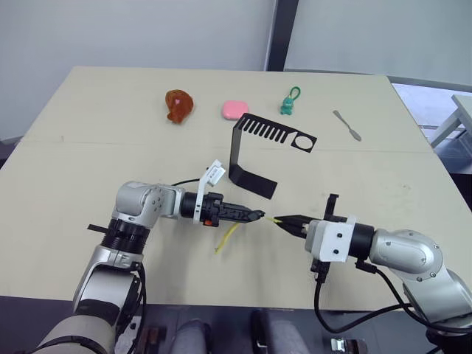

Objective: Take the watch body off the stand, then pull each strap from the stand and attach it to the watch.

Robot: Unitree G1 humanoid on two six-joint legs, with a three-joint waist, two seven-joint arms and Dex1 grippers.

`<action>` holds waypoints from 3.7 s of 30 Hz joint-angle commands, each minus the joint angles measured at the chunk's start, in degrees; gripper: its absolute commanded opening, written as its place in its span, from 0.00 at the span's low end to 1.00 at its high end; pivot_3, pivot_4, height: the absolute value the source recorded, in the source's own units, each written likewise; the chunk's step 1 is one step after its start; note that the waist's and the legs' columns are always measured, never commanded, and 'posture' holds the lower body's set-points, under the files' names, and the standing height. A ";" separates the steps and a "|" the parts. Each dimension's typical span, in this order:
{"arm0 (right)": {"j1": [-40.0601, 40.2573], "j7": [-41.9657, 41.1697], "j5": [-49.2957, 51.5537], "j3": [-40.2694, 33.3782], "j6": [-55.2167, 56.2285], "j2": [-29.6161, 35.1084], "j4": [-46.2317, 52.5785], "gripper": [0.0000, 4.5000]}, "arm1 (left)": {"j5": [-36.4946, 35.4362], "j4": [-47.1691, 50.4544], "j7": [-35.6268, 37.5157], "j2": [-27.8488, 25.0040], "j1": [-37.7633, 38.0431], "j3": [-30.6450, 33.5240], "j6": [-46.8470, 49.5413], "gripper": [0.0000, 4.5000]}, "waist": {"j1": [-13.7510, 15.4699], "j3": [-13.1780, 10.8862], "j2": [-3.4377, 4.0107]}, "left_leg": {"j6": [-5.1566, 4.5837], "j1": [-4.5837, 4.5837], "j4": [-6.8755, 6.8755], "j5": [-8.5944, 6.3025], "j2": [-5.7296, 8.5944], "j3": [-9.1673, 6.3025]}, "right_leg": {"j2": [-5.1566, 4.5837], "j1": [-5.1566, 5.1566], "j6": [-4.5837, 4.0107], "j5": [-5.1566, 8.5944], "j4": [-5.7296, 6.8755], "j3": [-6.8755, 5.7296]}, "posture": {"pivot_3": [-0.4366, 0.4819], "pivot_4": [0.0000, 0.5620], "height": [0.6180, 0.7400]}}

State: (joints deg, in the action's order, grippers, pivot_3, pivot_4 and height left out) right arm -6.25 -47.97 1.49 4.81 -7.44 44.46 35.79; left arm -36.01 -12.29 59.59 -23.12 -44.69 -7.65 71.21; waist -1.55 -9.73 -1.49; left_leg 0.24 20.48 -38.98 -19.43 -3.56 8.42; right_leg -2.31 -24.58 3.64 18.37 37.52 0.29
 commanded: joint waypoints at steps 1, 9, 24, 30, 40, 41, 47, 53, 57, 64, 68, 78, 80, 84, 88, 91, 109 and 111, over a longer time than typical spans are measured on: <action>-0.37 0.64 -0.14 -0.22 0.61 -0.39 0.41 0.00 | -0.94 0.88 -0.01 0.07 0.08 1.30 -1.37 0.36 | -0.01 0.00 0.00 | 0.00 0.00 0.00 0.00 0.00 0.00 | 0.00 0.00 0.00 0.00 0.00 0.01 | 0.48 0.27 1.00; -0.69 0.82 -0.52 0.01 -0.27 -1.19 0.08 0.00 | -1.28 1.49 -0.12 0.03 0.25 1.19 -1.49 0.36 | 0.00 0.00 0.00 | 0.00 0.00 -0.01 0.00 0.00 0.00 | 0.00 0.00 0.00 0.00 0.01 0.00 | 0.48 0.27 1.00; -0.92 1.22 -2.01 0.48 -0.98 -2.38 -0.20 0.00 | -1.65 2.57 -1.52 1.47 0.11 1.40 -1.74 0.36 | 0.01 0.00 0.00 | 0.00 0.00 -0.02 0.00 0.00 0.00 | 0.00 0.00 0.00 0.00 0.04 0.00 | 0.48 0.27 1.00; -0.85 0.75 -1.29 -0.83 -1.32 -1.81 0.03 0.00 | -1.51 2.19 -1.45 1.12 -0.22 1.47 -1.76 0.36 | -0.01 0.00 0.00 | 0.00 -0.01 -0.03 0.00 0.00 0.00 | 0.01 0.00 0.00 0.00 0.05 0.00 | 0.48 0.27 1.00; -0.81 0.28 -0.79 -2.28 -2.35 -1.24 0.19 0.00 | -1.52 1.92 -1.32 0.81 -0.36 1.33 -2.34 0.36 | -0.01 0.00 0.00 | 0.01 -0.01 -0.04 0.00 0.00 0.01 | 0.01 0.00 0.00 0.00 0.05 0.01 | 0.48 0.27 1.00; -0.82 0.33 -0.90 -2.13 -2.31 -1.27 0.09 0.00 | -1.56 1.97 -1.36 0.89 -0.37 1.32 -2.34 0.36 | -0.01 0.00 0.00 | 0.01 -0.01 -0.04 0.00 0.00 0.01 | 0.01 0.00 0.00 0.00 0.05 0.00 | 0.48 0.27 1.00; -1.26 0.79 -1.60 -0.88 -2.72 -1.87 -0.26 0.00 | -1.55 2.05 -1.53 1.21 -0.44 1.38 -2.58 0.36 | 0.00 0.00 0.00 | 0.01 -0.01 -0.04 0.00 0.00 0.01 | 0.01 0.00 0.00 0.00 0.06 0.01 | 0.48 0.27 1.00; -1.91 1.25 -2.10 -0.15 -2.98 -2.76 -0.75 0.00 | -1.63 2.59 -1.72 1.21 -0.18 1.43 -2.37 0.36 | 0.00 0.00 0.00 | 0.01 -0.01 -0.05 0.00 0.00 0.01 | 0.01 0.00 0.00 0.00 0.07 0.00 | 0.48 0.27 1.00; -2.11 1.13 -2.04 -0.11 -3.22 -2.89 -0.66 0.00 | -1.62 2.36 -2.07 1.45 -0.30 1.70 -2.38 0.36 | 0.00 0.00 0.00 | 0.01 -0.01 -0.05 0.00 0.00 0.01 | 0.01 0.00 0.00 0.00 0.08 0.01 | 0.48 0.27 1.00; -1.83 0.91 -1.90 -0.28 -3.43 -2.67 -0.30 0.00 | -1.90 2.82 -2.52 1.90 -0.37 2.04 -1.94 0.36 | -0.02 0.00 0.00 | 0.01 -0.01 -0.06 0.00 0.00 0.01 | 0.01 0.00 0.00 0.00 0.09 0.01 | 0.48 0.27 1.00; -1.70 0.78 -1.77 -0.50 -3.55 -2.49 -0.02 0.00 | -1.72 2.21 -2.40 1.90 -0.48 2.11 -2.22 0.36 | 0.00 0.00 0.00 | 0.01 -0.01 -0.06 0.00 0.00 0.01 | 0.01 0.00 0.00 0.00 0.09 0.01 | 0.48 0.27 1.00; -2.20 1.26 -2.02 -0.58 -3.85 -2.76 -0.37 0.00 | -1.77 2.37 -2.57 2.34 -0.73 2.15 -2.02 0.36 | 0.00 0.00 0.00 | 0.01 -0.01 -0.06 -0.01 0.00 0.01 | 0.01 0.00 0.00 0.00 0.10 0.01 | 0.48 0.27 1.00; -2.51 1.35 -2.09 -0.44 -3.95 -2.90 -0.47 0.00 | -1.82 2.45 -2.59 2.38 -0.80 2.19 -1.90 0.36 | -0.01 0.00 0.00 | 0.01 -0.02 -0.06 -0.01 0.00 0.01 | 0.01 0.00 0.00 0.00 0.10 0.01 | 0.48 0.27 1.00; -3.26 1.46 -2.37 0.34 -4.21 -3.34 -0.53 0.00 | -1.79 2.30 -2.60 2.52 -0.84 2.15 -2.08 0.36 | -0.01 0.00 0.00 | 0.01 -0.02 -0.06 -0.01 0.00 0.01 | 0.01 0.00 0.00 0.00 0.10 0.01 | 0.48 0.27 1.00; -3.64 1.37 -2.72 0.90 -4.16 -3.58 -0.60 0.00 | -1.88 2.33 -2.88 2.94 -0.83 2.29 -2.08 0.36 | -0.01 0.00 0.00 | 0.01 -0.02 -0.06 -0.01 0.00 0.01 | 0.01 0.00 0.00 0.00 0.10 0.01 | 0.48 0.27 1.00; -3.92 1.43 -3.06 0.99 -4.05 -3.65 -0.67 0.00 | -2.16 2.32 -3.52 3.55 -0.72 2.94 -1.57 0.36 | 0.00 0.00 0.00 | 0.01 -0.02 -0.07 -0.01 0.00 0.01 | 0.01 0.00 0.00 0.00 0.10 0.00 | 0.48 0.27 1.00; -6.55 1.32 -4.33 2.31 -5.63 -4.51 -0.77 0.00 | -3.15 5.51 -4.99 5.06 0.40 3.18 0.28 0.36 | -0.03 0.00 0.00 | 0.01 -0.03 -0.08 -0.01 0.00 0.01 | 0.00 0.00 0.00 0.00 0.12 0.00 | 0.48 0.27 1.00; -6.85 1.24 -4.30 2.50 -5.85 -4.61 -0.74 0.00 | -3.14 5.61 -5.00 5.15 0.50 3.23 0.33 0.36 | -0.05 0.00 0.00 | 0.02 -0.03 -0.08 -0.01 0.00 0.02 | 0.01 0.00 0.00 0.00 0.13 0.01 | 0.48 0.27 1.00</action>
State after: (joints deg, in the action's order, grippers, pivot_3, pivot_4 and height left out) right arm -11.80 -47.52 -3.21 6.63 -13.89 40.62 33.47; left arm -36.84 -9.34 53.88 -19.16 -43.94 -3.38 71.33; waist -1.60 -9.72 -1.49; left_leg 0.25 20.45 -39.06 -19.44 -3.56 8.44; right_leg -2.29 -24.59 3.64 18.38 37.64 0.29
